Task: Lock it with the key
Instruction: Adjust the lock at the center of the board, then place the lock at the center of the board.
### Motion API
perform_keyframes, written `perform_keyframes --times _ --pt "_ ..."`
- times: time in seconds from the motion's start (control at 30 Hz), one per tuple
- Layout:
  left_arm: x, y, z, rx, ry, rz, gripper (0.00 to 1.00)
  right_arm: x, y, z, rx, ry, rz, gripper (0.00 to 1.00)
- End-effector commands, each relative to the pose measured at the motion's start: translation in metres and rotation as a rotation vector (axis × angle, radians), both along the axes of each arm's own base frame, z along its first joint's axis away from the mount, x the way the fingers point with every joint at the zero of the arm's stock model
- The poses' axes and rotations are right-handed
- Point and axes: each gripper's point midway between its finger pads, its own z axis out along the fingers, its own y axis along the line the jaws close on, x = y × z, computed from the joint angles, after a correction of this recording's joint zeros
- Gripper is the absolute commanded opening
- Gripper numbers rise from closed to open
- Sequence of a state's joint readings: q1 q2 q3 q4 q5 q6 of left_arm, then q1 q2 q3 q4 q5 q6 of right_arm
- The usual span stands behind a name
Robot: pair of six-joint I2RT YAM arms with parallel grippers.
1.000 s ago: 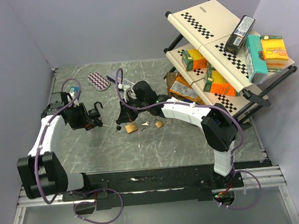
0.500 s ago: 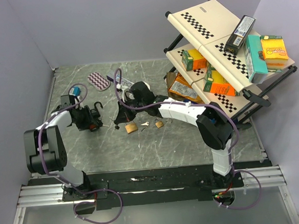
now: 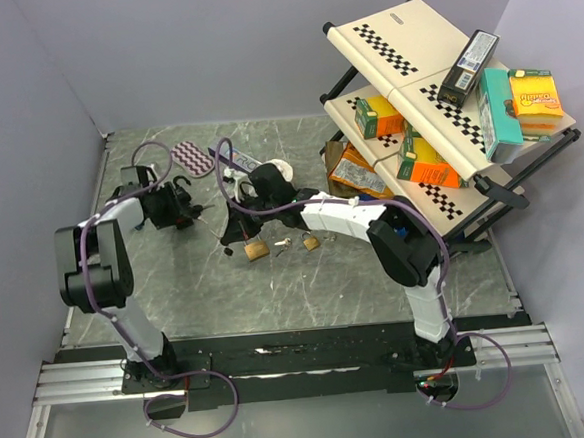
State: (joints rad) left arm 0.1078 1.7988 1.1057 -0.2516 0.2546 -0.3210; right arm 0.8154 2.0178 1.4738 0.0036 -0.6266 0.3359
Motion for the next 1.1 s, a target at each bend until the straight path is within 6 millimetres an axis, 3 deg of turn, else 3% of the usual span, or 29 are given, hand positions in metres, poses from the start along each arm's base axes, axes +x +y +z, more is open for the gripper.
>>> perform_keyframes --times 0.0,0.1,0.27,0.43,0.8,1.07 --pt "-0.025 -0.01 0.05 -0.02 -0.074 -0.045 0.01 0.011 0.016 0.021 0.07 -0.04 -0.004 0.0" --pt "-0.058 -0.017 0.061 -0.034 -0.059 -0.067 0.01 0.012 0.021 0.009 0.057 -0.02 -0.008 0.0" --pt "-0.114 -0.031 0.033 -0.065 0.107 -0.184 0.01 0.018 0.026 -0.008 0.043 0.006 -0.021 0.0" --pt "-0.117 -0.042 0.035 -0.085 0.13 -0.253 0.01 0.011 0.034 -0.023 0.034 0.036 -0.016 0.0" --pt "-0.139 -0.042 -0.007 -0.05 0.323 -0.34 0.01 0.013 0.038 -0.042 0.002 0.065 -0.04 0.0" --pt "-0.125 -0.03 -0.015 0.012 0.333 -0.274 0.01 0.018 0.037 -0.058 -0.035 0.092 -0.081 0.04"
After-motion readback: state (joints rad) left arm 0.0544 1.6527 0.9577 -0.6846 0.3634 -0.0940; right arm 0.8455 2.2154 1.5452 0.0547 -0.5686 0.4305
